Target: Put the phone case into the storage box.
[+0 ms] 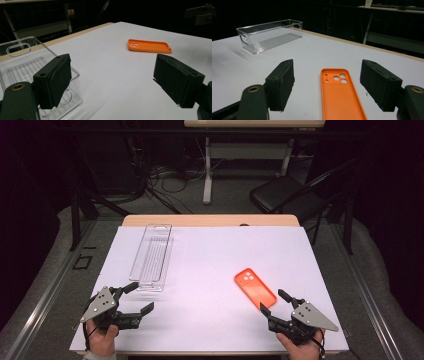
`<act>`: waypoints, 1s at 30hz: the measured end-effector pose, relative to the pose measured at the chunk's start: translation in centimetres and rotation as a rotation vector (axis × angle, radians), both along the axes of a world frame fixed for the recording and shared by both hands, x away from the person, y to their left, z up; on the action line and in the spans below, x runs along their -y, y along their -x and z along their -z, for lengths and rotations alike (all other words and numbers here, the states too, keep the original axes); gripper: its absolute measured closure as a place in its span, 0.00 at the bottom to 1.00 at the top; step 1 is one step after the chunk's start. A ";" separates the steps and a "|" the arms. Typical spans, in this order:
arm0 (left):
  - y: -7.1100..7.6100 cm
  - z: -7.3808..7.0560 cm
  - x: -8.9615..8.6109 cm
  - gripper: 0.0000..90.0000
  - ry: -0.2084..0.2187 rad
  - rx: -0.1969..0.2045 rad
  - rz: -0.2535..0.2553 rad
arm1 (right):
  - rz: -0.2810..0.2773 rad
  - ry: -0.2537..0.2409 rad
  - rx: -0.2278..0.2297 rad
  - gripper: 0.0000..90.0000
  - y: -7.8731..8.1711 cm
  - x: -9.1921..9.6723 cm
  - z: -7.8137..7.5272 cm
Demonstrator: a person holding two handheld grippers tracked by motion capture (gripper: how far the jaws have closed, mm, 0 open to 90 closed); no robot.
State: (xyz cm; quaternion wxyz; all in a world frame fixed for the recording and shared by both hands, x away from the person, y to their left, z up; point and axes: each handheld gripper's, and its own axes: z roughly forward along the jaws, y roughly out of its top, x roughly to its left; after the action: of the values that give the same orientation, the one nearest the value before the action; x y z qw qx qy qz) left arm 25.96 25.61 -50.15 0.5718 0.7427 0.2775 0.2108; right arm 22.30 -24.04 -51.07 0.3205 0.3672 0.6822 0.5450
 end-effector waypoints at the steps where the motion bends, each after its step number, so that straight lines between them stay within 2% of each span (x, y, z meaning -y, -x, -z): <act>1: -0.1 0.0 0.0 0.16 0.003 -0.002 0.000 | 0.001 0.000 -0.002 0.30 0.0 0.0 0.0; 9: -0.5 0.3 0.0 0.16 -0.001 -0.032 -0.001 | 0.006 0.007 -0.017 0.29 -0.2 0.0 0.2; 14: -0.5 0.2 0.0 0.16 0.011 -0.028 0.002 | 0.011 0.020 -0.040 0.28 -0.5 -0.1 0.3; 17: -0.6 0.4 0.1 0.16 0.000 -0.041 0.006 | 0.024 -0.002 -0.078 0.25 -0.9 0.0 0.2; 19: -0.5 0.4 0.0 0.16 -0.006 -0.044 0.012 | 0.033 0.013 -0.091 0.24 -1.1 0.0 0.2; 22: -0.4 0.3 0.0 0.16 0.004 -0.057 0.009 | 0.044 0.014 -0.112 0.23 -1.4 0.1 0.2; 23: -0.4 0.3 -0.1 0.16 0.005 -0.070 0.010 | 0.048 0.001 -0.135 0.22 -1.6 0.2 0.1; 30: -1.2 0.5 -0.3 0.16 0.009 -0.117 0.018 | 0.060 0.000 -0.170 0.20 -2.2 0.4 0.0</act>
State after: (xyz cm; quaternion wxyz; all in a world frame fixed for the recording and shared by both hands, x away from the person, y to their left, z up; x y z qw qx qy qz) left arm 27.16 25.89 -50.63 0.5599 0.7536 0.3046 0.1608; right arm 24.54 -24.45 -51.09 0.2777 0.4326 0.6954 0.5021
